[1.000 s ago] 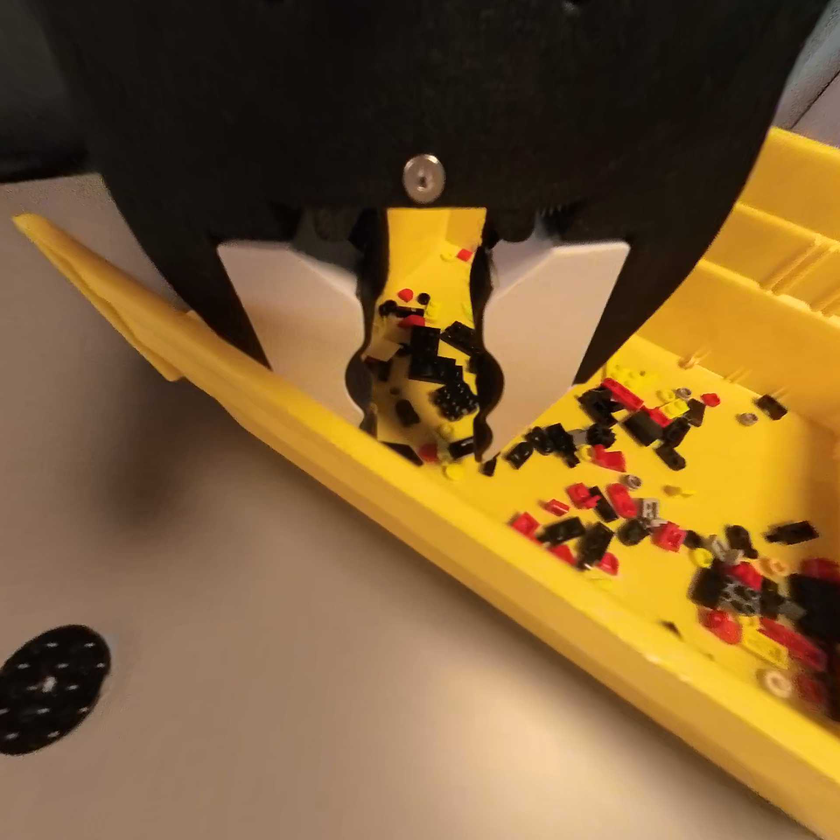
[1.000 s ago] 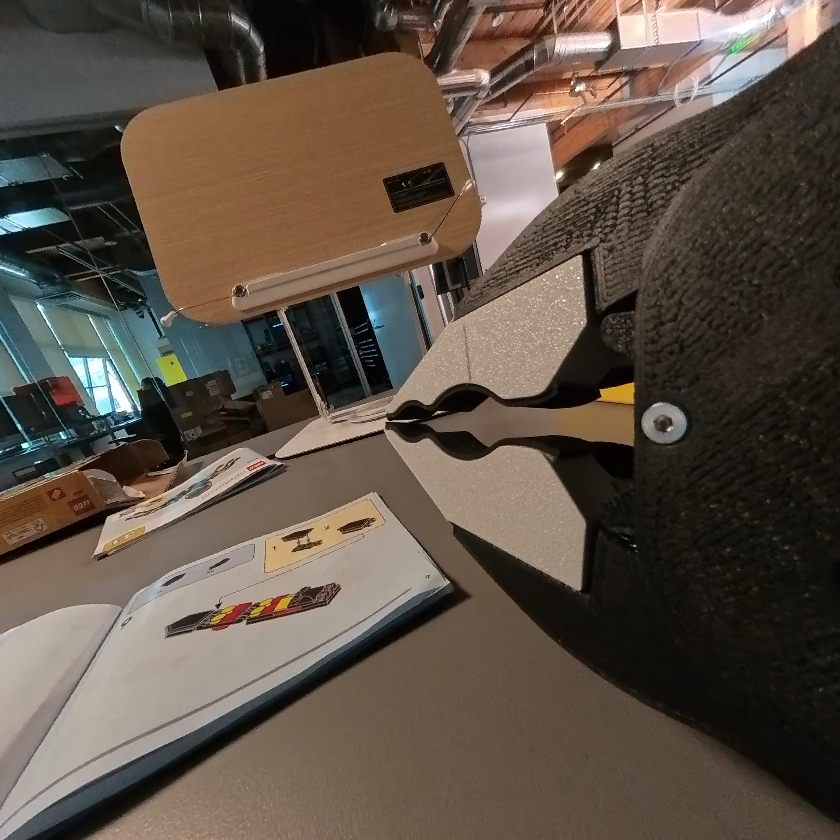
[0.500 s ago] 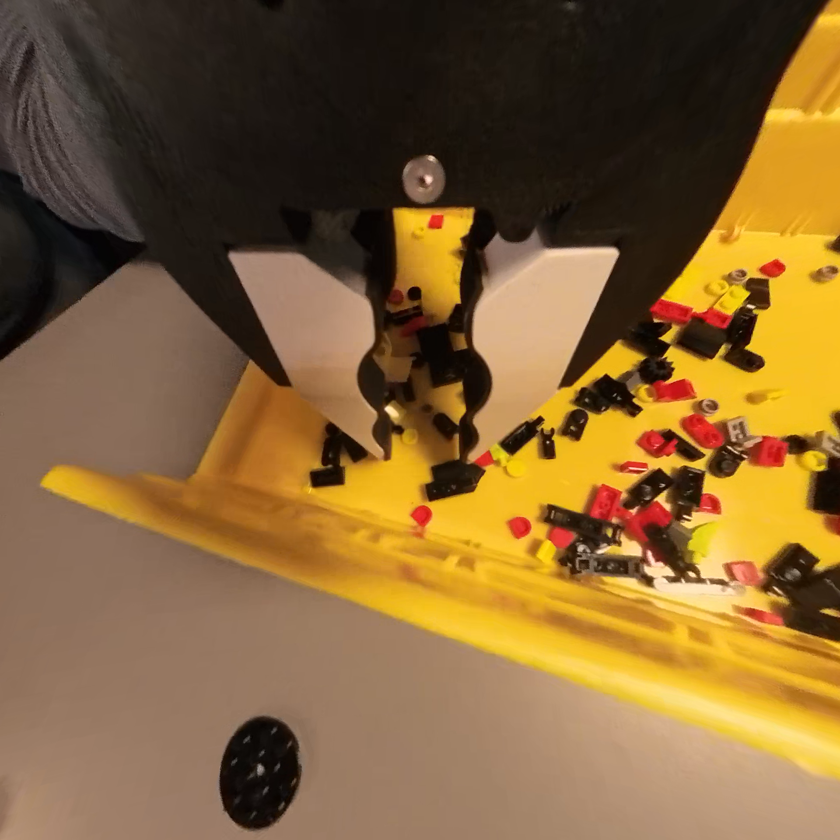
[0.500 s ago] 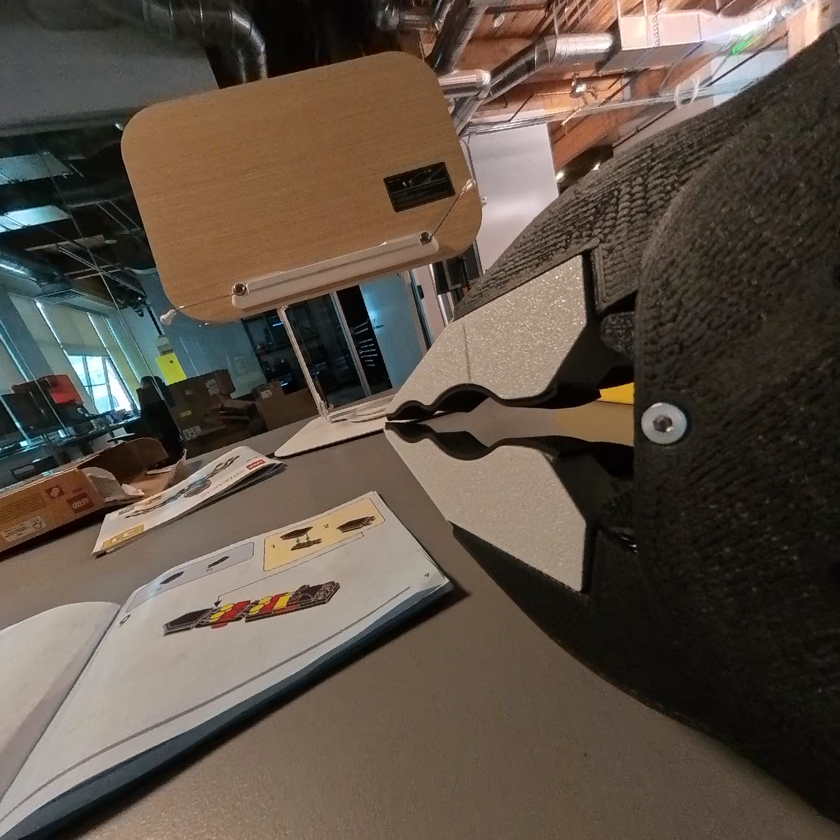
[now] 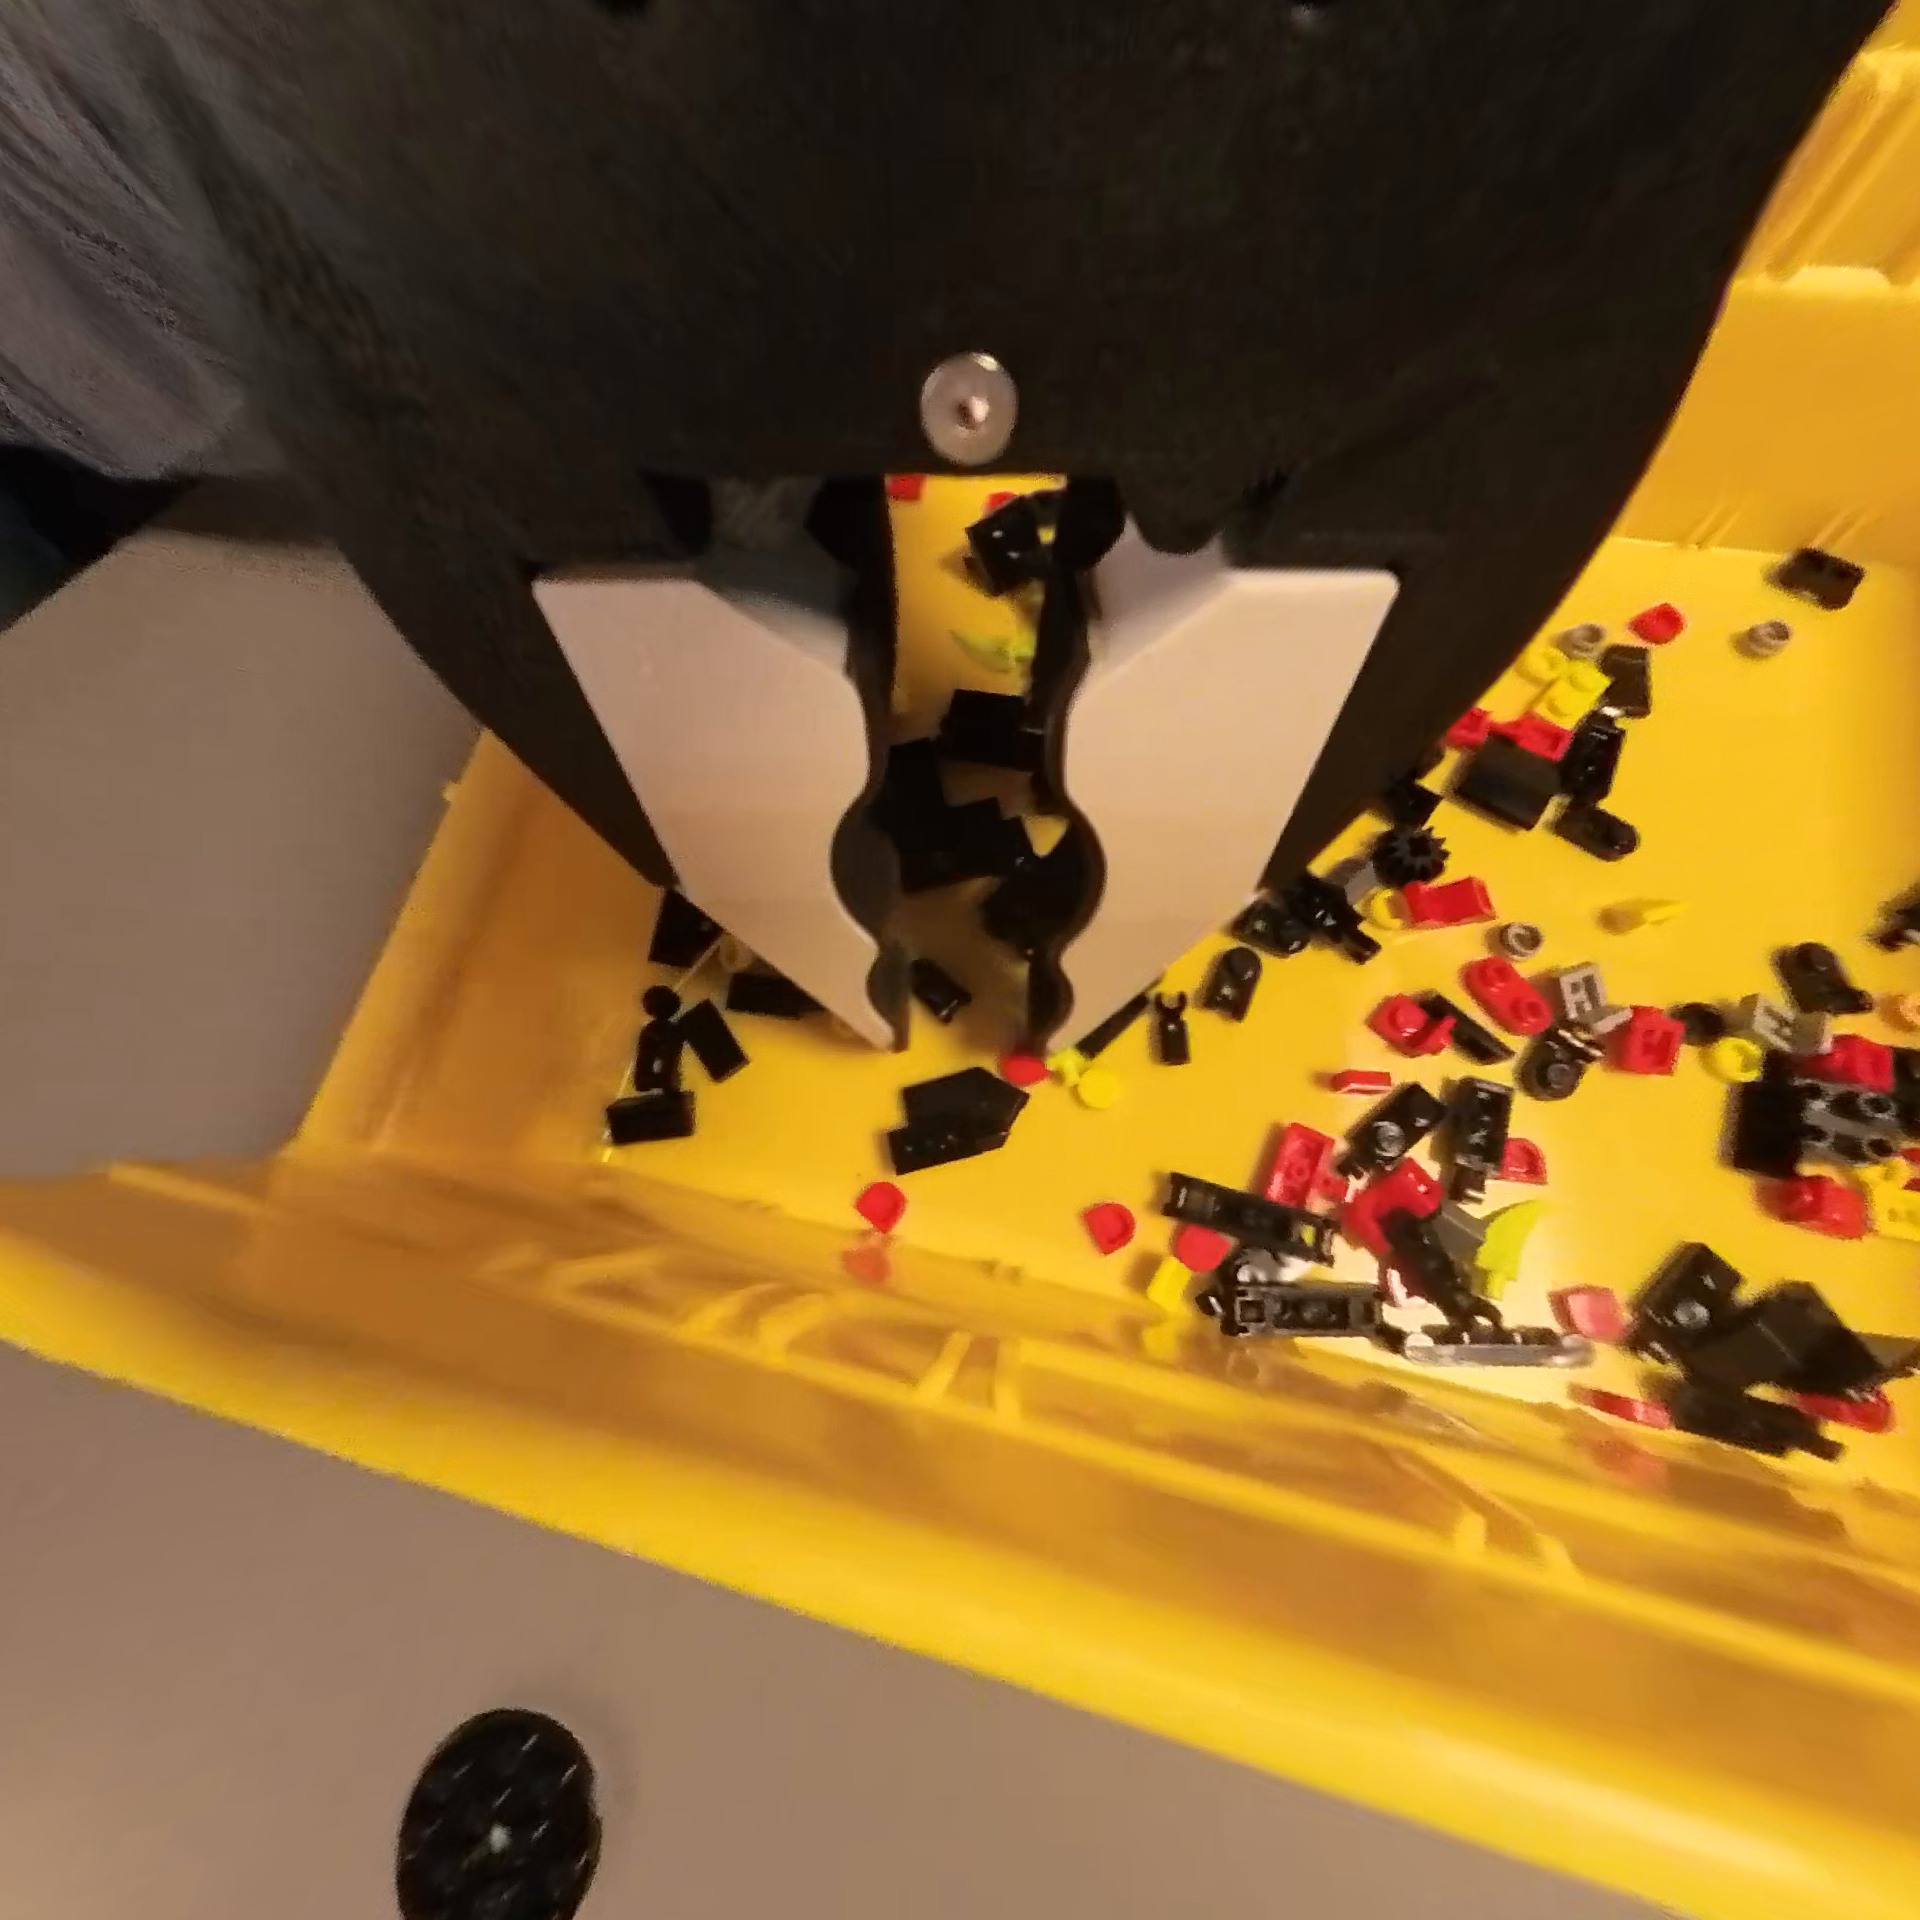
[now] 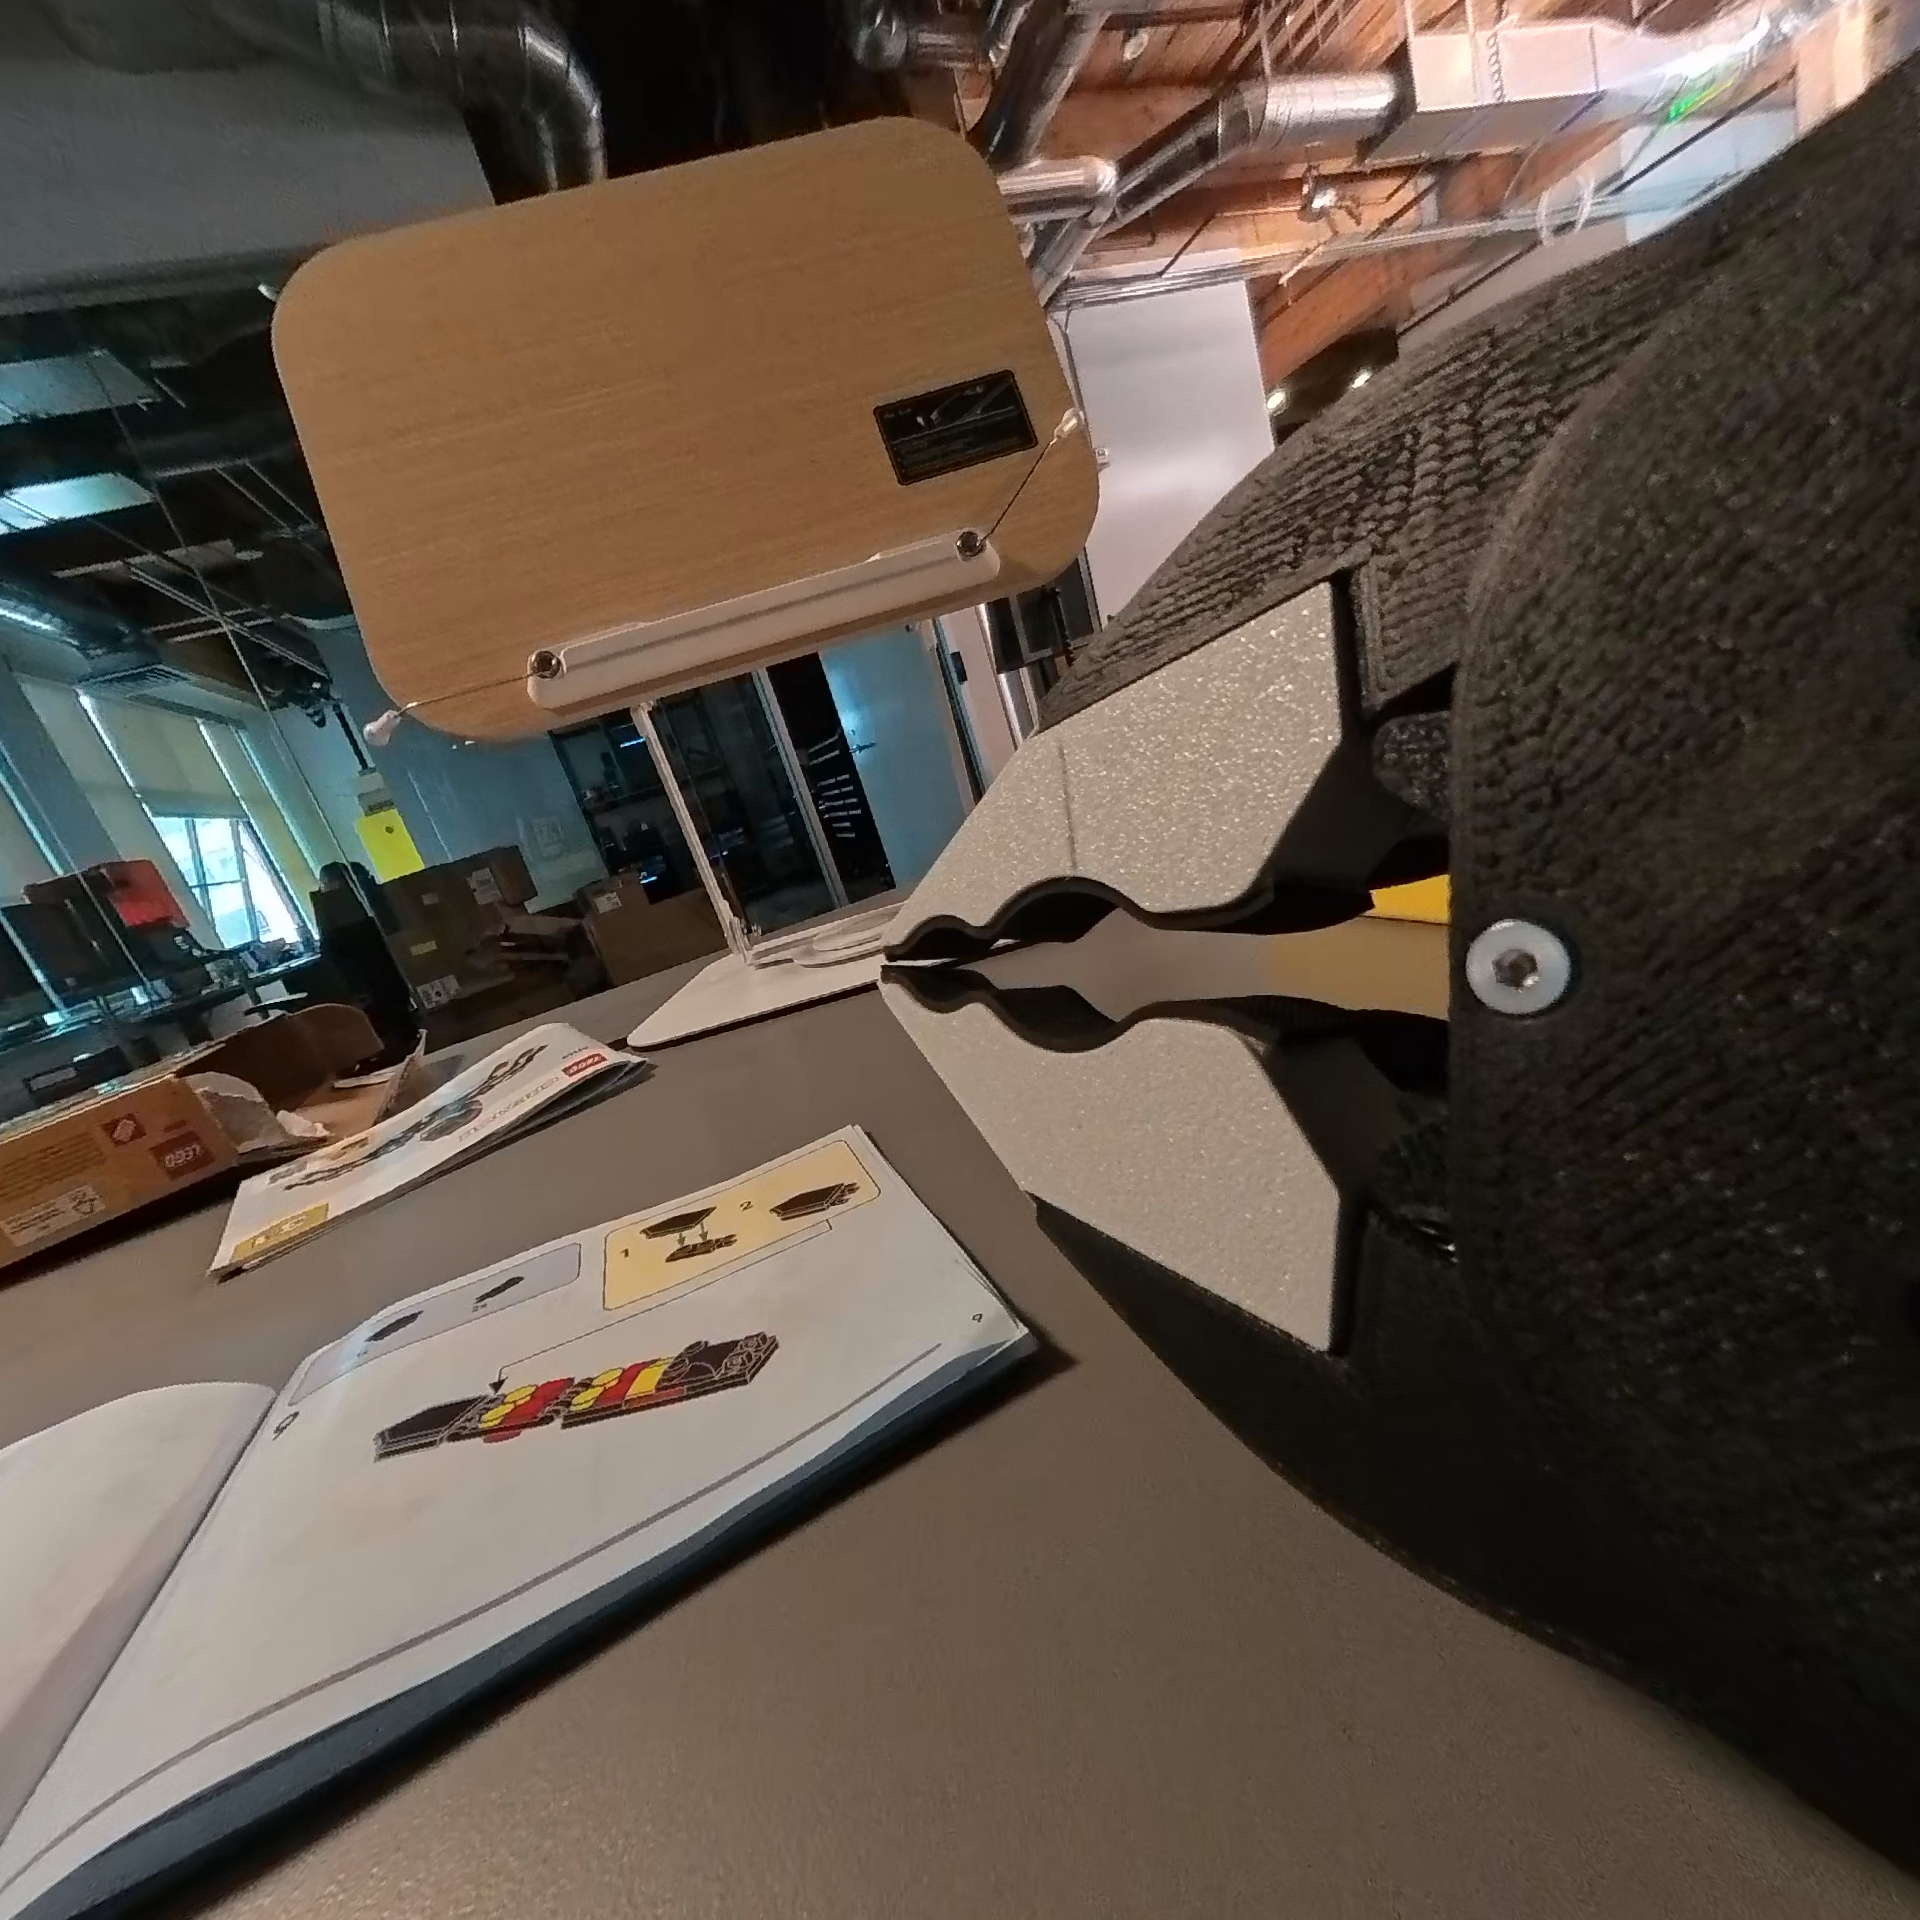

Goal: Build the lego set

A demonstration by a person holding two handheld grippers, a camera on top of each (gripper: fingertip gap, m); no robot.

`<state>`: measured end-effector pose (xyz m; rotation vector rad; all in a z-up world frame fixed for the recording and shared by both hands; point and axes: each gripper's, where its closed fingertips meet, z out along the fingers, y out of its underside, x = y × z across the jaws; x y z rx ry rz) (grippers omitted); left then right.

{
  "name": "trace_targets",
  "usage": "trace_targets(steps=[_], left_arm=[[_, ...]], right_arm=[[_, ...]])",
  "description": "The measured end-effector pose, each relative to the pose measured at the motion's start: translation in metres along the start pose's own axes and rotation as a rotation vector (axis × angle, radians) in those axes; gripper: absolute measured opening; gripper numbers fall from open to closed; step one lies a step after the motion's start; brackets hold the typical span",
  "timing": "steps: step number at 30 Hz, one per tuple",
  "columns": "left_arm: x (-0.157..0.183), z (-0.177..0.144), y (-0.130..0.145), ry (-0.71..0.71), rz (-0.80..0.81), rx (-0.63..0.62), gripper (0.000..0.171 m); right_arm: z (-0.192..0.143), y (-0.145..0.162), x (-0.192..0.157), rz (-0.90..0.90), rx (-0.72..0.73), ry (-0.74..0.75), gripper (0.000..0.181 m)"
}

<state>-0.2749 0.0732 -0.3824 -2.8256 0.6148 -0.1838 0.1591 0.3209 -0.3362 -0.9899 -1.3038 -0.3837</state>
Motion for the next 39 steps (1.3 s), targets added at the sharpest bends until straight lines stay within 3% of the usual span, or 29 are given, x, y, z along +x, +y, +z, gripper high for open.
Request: trace_targets(steps=[5,12,17,23,30,35,39], left_arm=[[-0.001,0.003,0.001,-0.069,0.148,0.046,0.025],[-0.001,0.002,0.0,-0.028,0.242,0.088,0.029],[0.007,-0.002,-0.014,0.027,0.279,0.17,0.026],[0.005,0.008,-0.007,0.023,0.282,0.107,0.028],[0.006,0.008,-0.007,0.015,0.28,0.121,0.022],[0.004,-0.002,-0.003,-0.096,0.333,0.12,0.021],[-0.004,-0.041,-0.013,-0.298,0.354,0.177,0.021]], right_arm=[[0.0,-0.001,-0.001,0.001,0.008,-0.006,0.0],[0.001,-0.001,-0.002,-0.007,0.003,-0.01,0.0],[0.001,0.0,-0.003,-0.012,-0.001,-0.012,0.0],[0.001,0.0,-0.003,-0.011,0.001,-0.016,0.0],[0.001,-0.001,-0.004,-0.007,0.009,-0.023,0.0],[0.0,-0.003,-0.004,-0.002,0.021,-0.024,0.0],[0.0,-0.006,-0.004,0.001,0.035,-0.025,0.0]])
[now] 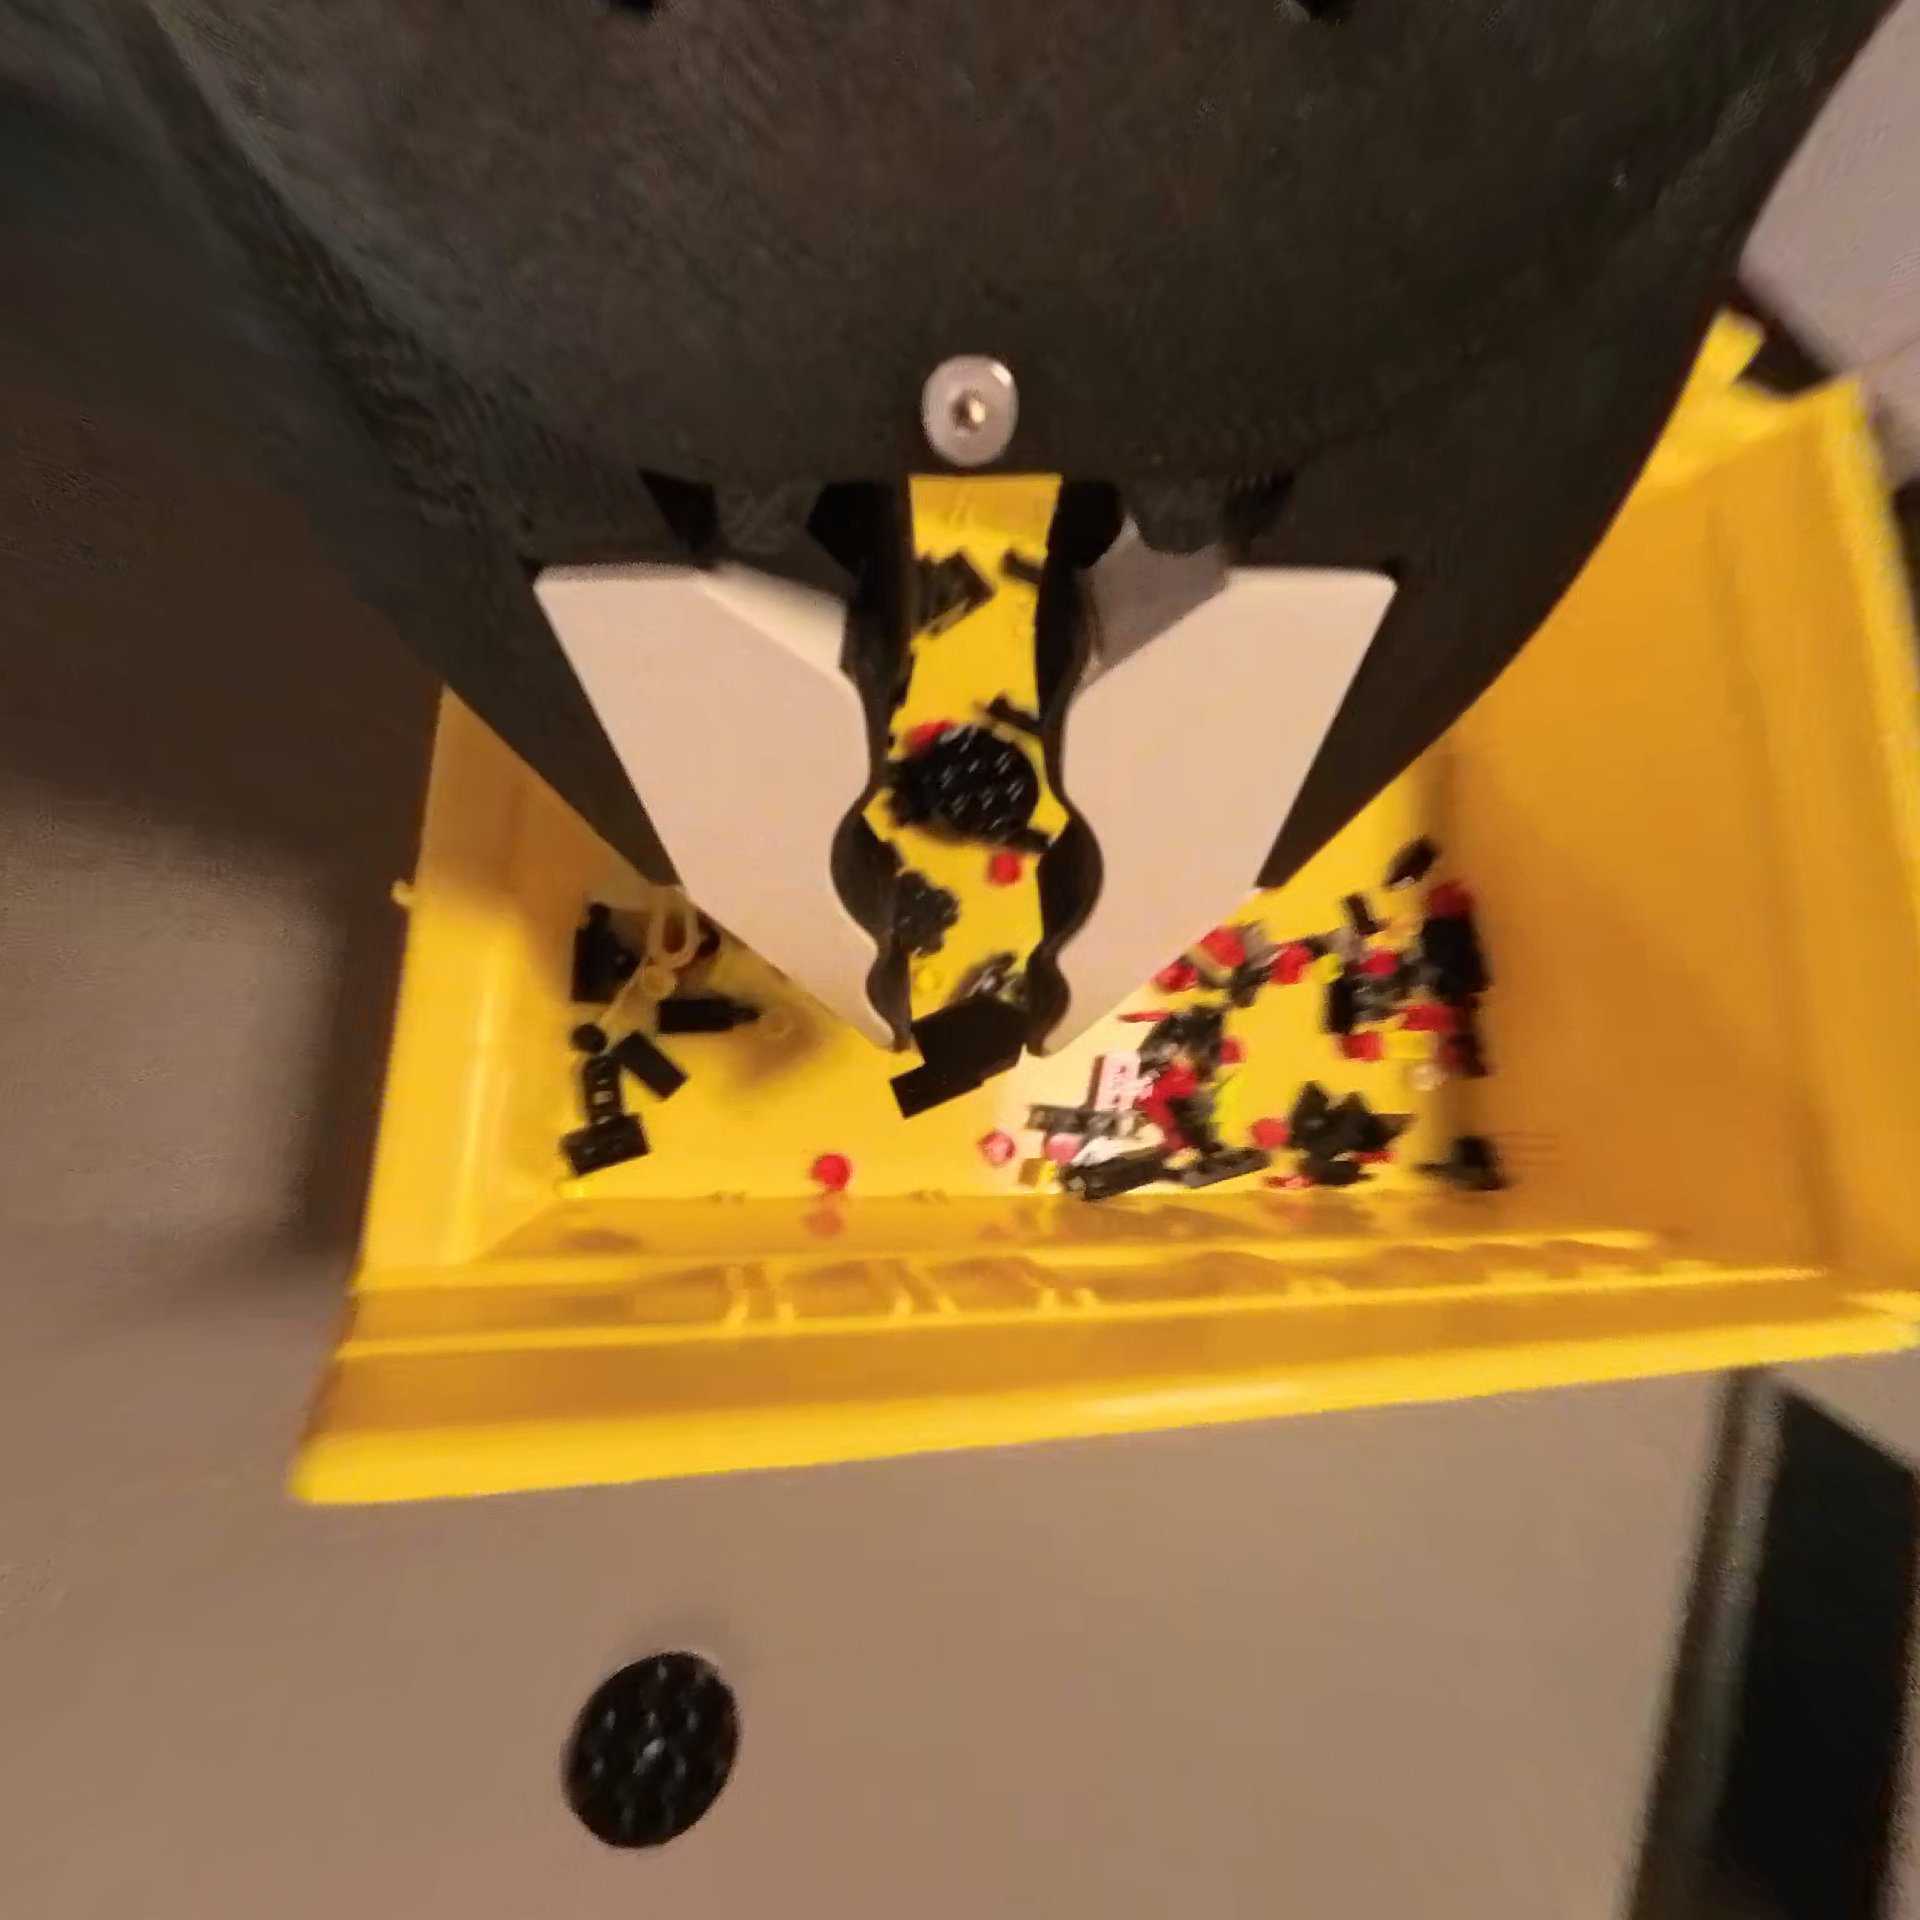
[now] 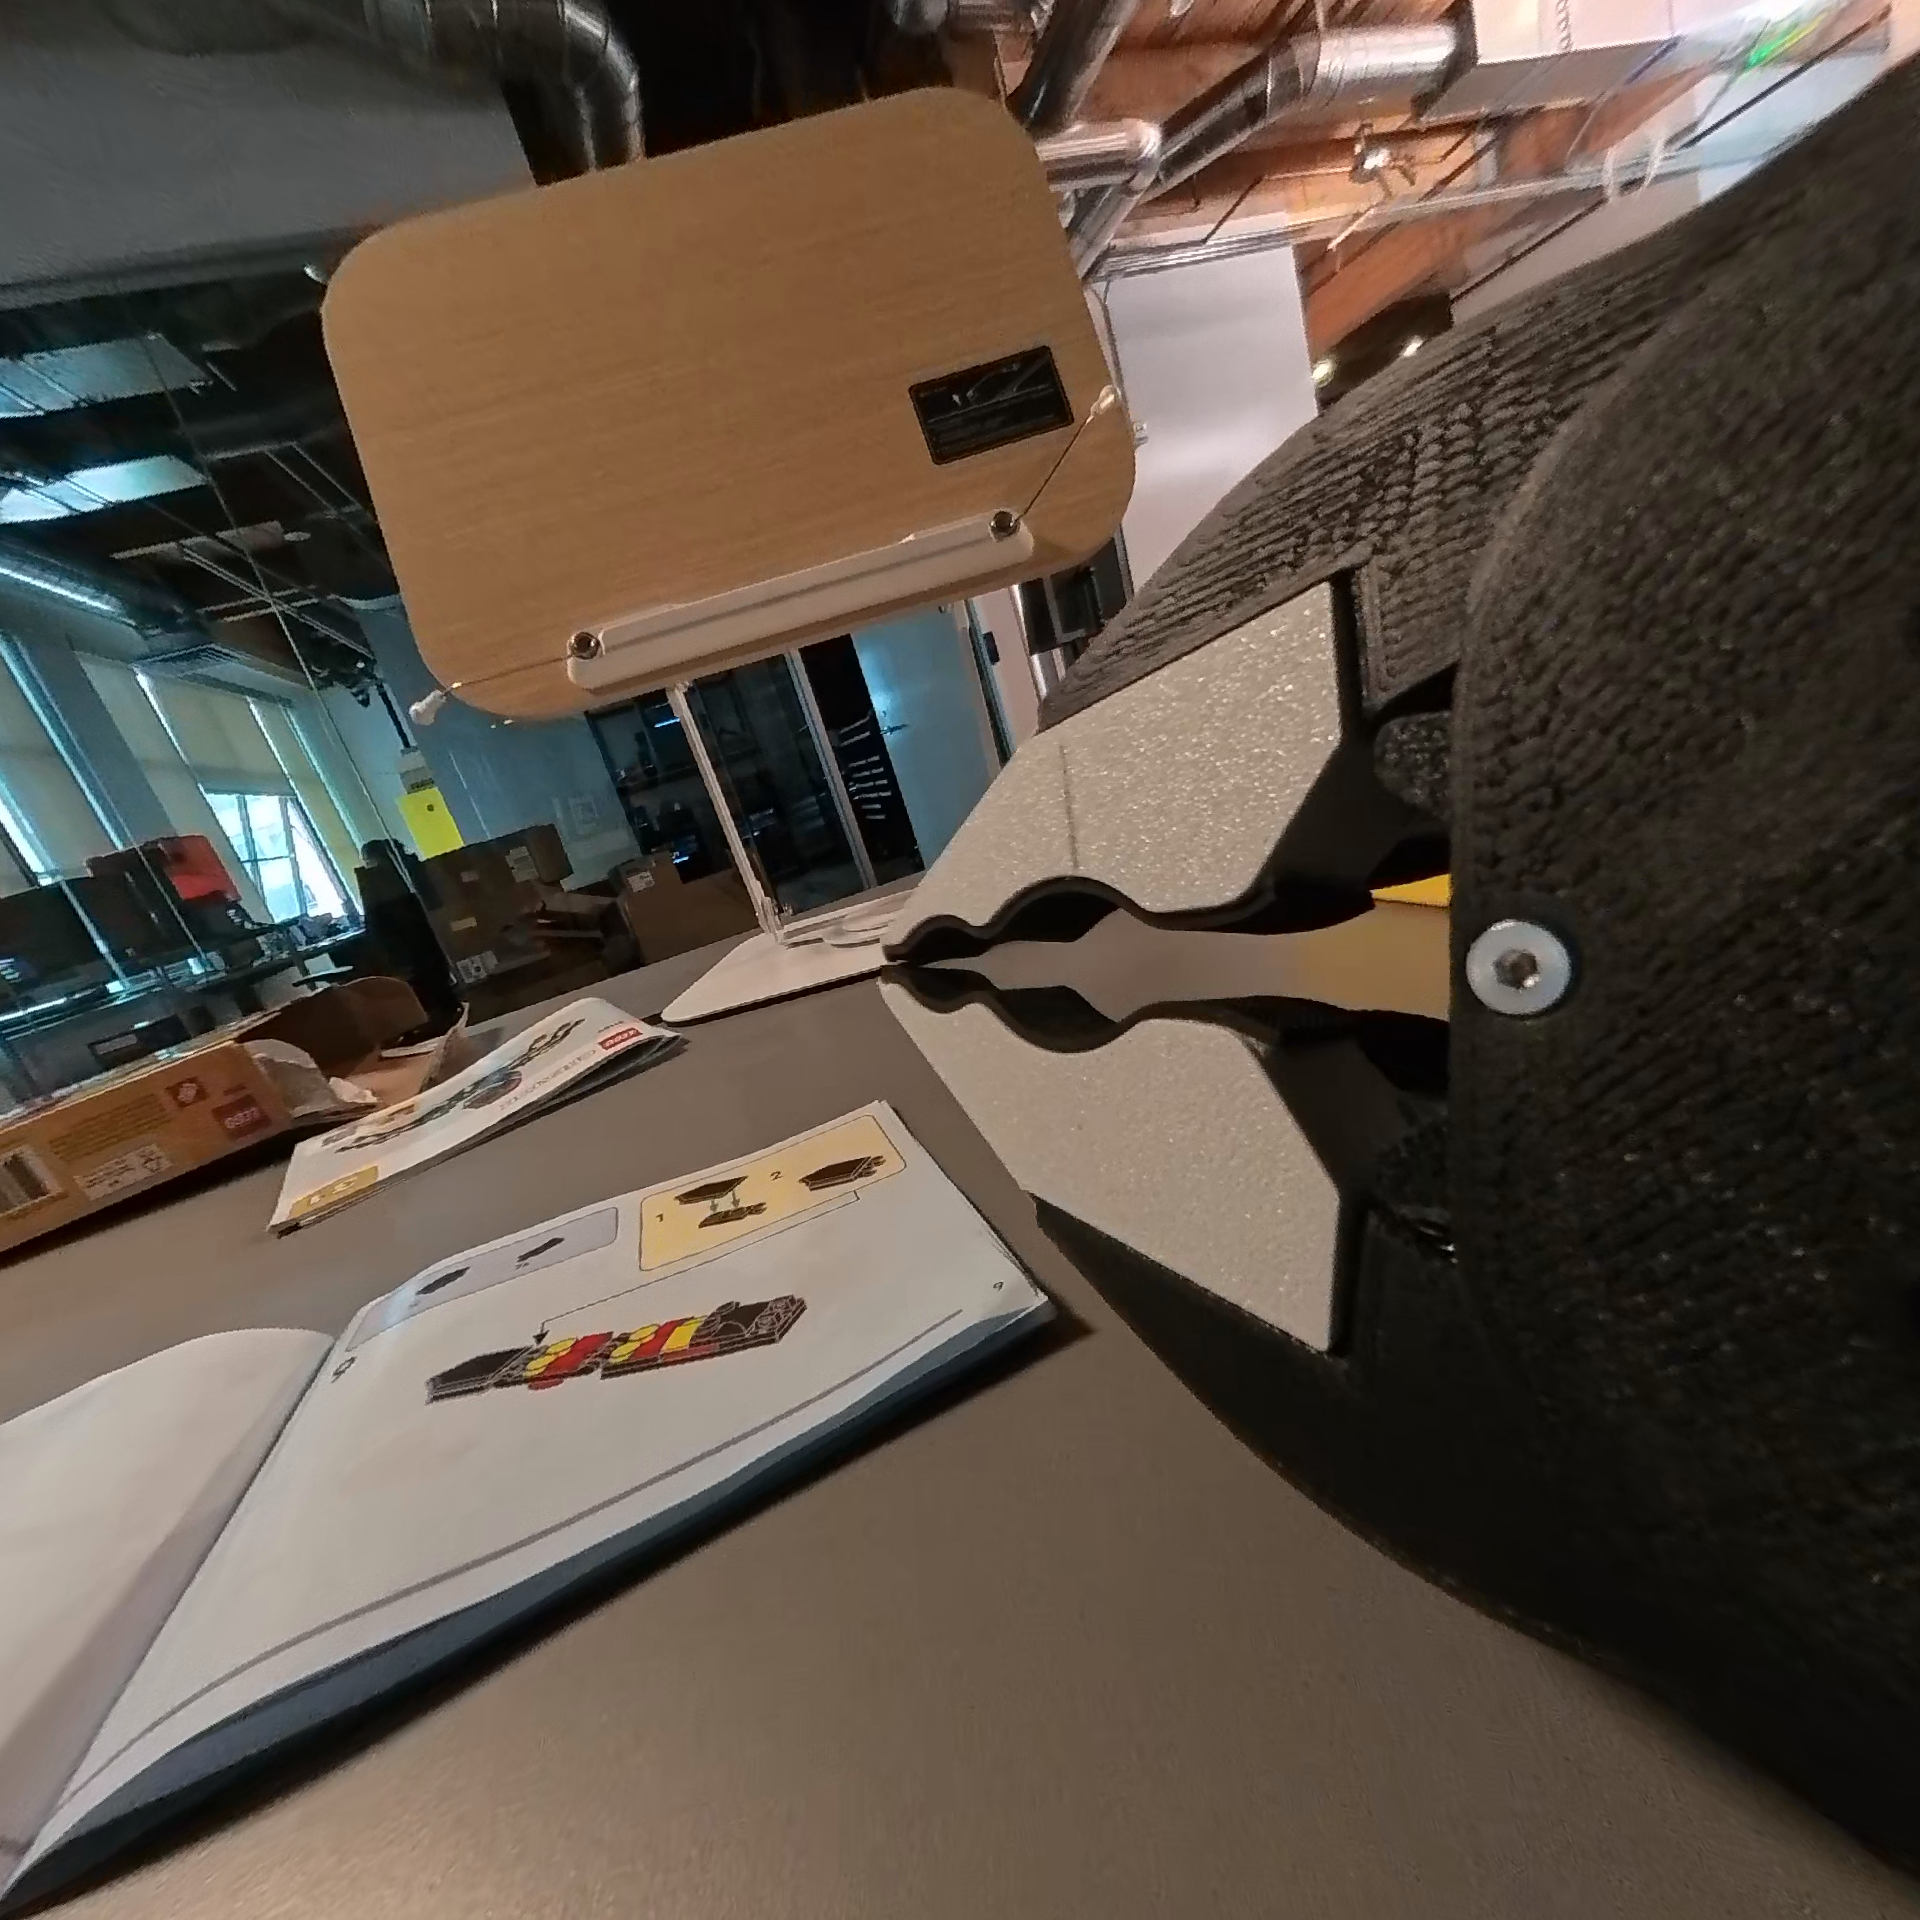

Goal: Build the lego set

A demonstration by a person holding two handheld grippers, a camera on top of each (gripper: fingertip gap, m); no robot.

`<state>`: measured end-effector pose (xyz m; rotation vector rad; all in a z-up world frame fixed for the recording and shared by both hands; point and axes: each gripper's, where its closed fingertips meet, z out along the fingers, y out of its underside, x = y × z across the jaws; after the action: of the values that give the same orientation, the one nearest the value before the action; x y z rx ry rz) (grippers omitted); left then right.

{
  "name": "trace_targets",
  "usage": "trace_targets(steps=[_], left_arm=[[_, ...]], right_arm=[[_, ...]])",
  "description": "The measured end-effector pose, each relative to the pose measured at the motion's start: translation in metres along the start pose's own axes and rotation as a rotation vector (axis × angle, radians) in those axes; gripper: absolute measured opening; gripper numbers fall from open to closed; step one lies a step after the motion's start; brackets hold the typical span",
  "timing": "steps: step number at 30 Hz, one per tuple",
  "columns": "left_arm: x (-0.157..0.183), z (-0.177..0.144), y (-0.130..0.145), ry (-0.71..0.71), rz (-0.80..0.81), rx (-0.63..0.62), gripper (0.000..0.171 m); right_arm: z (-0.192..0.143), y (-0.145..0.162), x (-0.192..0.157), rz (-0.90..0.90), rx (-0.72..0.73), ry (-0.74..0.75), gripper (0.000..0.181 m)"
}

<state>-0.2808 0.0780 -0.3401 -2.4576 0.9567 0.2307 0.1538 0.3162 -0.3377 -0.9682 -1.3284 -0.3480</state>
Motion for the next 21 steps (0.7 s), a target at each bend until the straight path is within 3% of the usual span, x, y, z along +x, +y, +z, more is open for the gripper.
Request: trace_targets(steps=[5,8,11,14,17,19,21], left_arm=[[-0.008,-0.023,0.008,-0.139,0.178,-0.243,0.021],[-0.005,-0.028,0.0,-0.155,0.232,-0.265,0.021],[0.008,-0.045,-0.042,-0.16,0.199,-0.08,0.021],[0.042,-0.066,-0.119,-0.117,0.146,0.248,0.021],[0.112,-0.068,-0.2,0.111,0.075,0.558,0.021],[0.145,-0.046,-0.225,0.186,0.033,0.578,0.021],[0.169,-0.01,-0.23,0.224,0.038,0.487,0.021]], right_arm=[[-0.001,-0.003,0.001,0.019,0.024,-0.001,0.0],[-0.003,-0.006,0.001,0.028,0.042,-0.005,0.0],[-0.004,-0.01,0.002,0.039,0.067,-0.003,0.0],[-0.004,-0.015,0.002,0.047,0.097,-0.01,0.0],[-0.005,-0.022,-0.002,0.044,0.135,-0.027,0.0],[-0.006,-0.024,-0.002,0.055,0.155,-0.036,0.0],[-0.005,-0.025,-0.001,0.078,0.17,-0.041,0.0]])
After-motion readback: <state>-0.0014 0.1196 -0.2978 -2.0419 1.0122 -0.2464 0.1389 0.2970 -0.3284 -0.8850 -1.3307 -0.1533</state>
